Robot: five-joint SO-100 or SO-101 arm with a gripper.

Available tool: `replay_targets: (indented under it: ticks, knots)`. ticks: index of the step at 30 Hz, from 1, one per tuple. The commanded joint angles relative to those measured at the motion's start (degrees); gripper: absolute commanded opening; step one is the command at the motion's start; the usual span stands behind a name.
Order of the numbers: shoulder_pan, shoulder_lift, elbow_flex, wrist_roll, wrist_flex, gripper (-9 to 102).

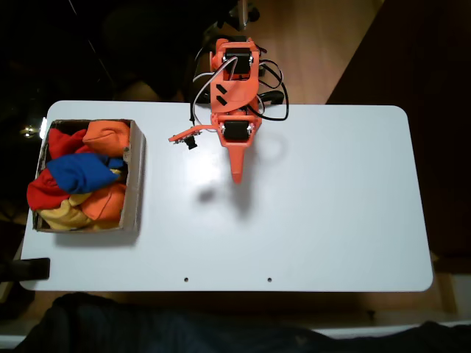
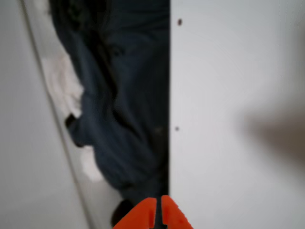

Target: Grasp a bag and put it in the box.

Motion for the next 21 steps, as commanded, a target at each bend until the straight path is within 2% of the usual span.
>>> replay_targets:
  ticks: [1, 21]
  knots:
    - [0.7, 0.5, 1.7, -1.1, -0.4, 0]
    - [2.2, 3.8, 10.3, -1.4, 6.0, 0]
